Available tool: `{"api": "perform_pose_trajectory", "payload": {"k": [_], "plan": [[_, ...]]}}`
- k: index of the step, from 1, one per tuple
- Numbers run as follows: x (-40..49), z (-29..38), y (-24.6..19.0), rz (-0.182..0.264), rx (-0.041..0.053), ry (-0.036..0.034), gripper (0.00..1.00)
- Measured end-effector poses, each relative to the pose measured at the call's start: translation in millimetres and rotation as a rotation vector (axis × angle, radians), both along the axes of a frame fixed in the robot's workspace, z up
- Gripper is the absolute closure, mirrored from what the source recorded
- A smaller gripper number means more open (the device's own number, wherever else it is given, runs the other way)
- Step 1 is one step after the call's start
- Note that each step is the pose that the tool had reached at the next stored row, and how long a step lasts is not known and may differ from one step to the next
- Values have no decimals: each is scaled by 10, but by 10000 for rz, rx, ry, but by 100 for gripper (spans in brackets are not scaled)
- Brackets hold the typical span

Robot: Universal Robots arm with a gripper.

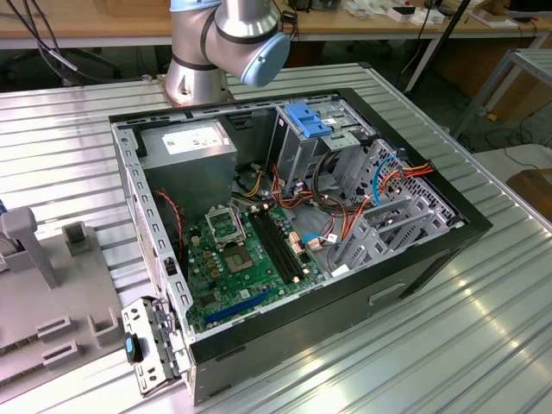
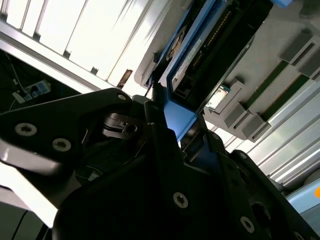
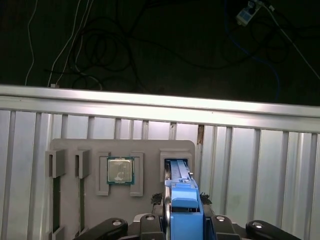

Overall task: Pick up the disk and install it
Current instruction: 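Pick up the disk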

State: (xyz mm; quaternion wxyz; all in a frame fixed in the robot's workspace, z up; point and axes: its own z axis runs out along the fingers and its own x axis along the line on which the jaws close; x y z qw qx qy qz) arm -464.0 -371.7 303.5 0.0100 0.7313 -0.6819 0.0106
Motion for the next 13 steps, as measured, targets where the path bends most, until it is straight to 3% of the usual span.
{"api": "perform_pose_trajectory", "payload": {"k": [4,13], "plan": [[0,-9,0,-956,-1,2,63],[5,-10,0,-1033,-1,1,63]]}}
